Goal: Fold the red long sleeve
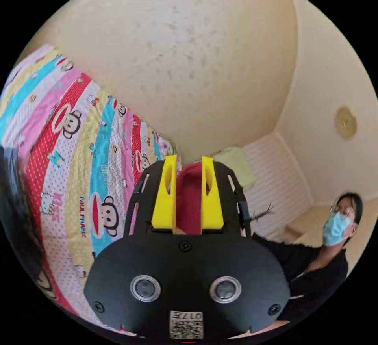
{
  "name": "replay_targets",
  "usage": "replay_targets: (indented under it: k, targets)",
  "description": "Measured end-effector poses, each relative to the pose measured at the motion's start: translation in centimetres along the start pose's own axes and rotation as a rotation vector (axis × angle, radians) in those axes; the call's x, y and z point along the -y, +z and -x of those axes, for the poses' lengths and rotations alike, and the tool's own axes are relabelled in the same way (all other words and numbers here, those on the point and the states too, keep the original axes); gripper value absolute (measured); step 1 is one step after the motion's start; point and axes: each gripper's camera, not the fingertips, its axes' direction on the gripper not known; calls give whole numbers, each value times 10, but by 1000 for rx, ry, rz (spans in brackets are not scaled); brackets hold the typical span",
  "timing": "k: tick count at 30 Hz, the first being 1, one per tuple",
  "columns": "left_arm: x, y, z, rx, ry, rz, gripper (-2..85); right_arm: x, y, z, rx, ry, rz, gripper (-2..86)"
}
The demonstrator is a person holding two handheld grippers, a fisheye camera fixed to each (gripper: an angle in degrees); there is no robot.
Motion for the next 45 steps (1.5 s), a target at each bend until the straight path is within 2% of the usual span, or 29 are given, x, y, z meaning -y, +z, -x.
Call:
replay_targets:
  k: [2, 3, 4, 7, 9, 12, 16, 18, 20, 22, 24, 26, 28, 29, 32, 34, 37, 39, 42, 45]
  targets:
    - [2, -12, 49, -102, -75, -224, 99, -18, 11, -37, 0, 102, -102, 76]
    - [-6, -15, 67, -125, -66, -293, 99, -36, 14, -50, 1, 119, -156, 82]
    - [-11, -15, 74, -121, -60, -287, 99, -57, 18, -58, -28, 128, -153, 89]
    - [-56, 10, 110, 49, -91, -12, 100, -128, 38, -76, -51, 202, -6, 100]
    - [-111, 37, 137, 204, -153, 235, 101, -178, 48, -87, -38, 283, 99, 103]
    - [-178, 70, 159, 222, -262, 427, 103, -254, 48, -104, -121, 442, 200, 107]
    - [-225, 102, 170, 334, -344, 520, 122, -325, 25, -140, -335, 695, 190, 117]
    - [-235, 116, 177, 488, -369, 511, 131, -345, 18, -160, -400, 797, 167, 120]
    - [-236, 128, 186, 536, -411, 490, 135, -358, 19, -180, -368, 873, 149, 120]
    - [-235, 146, 199, 498, -468, 497, 133, -365, 37, -204, -283, 947, 163, 110]
    - [-226, 168, 210, 531, -503, 512, 110, -358, 48, -213, -308, 956, 205, 73]
    - [-212, 171, 213, 582, -546, 527, 99, -343, 50, -219, -227, 906, 224, 43]
    - [-191, 169, 214, 549, -596, 574, 100, -306, 25, -229, -170, 792, 209, 35]
    - [-177, 164, 209, 525, -555, 609, 100, -295, 14, -232, -176, 758, 207, 34]
    - [-156, 144, 187, 541, -389, 762, 100, -242, -53, -251, -323, 613, 257, 36]
    - [-157, 130, 182, 527, -382, 845, 100, -215, -103, -273, -450, 507, 287, 51]
    - [-165, 106, 174, 494, -428, 782, 101, -210, -143, -311, -465, 529, 274, 85]
    - [-173, 98, 169, 469, -481, 650, 107, -223, -151, -329, -415, 593, 215, 104]
    - [-180, 97, 161, 464, -509, 425, 116, -261, -129, -344, -200, 672, 137, 115]
    - [-184, 105, 166, 464, -545, 261, 126, -303, -68, -343, 31, 722, 240, 114]
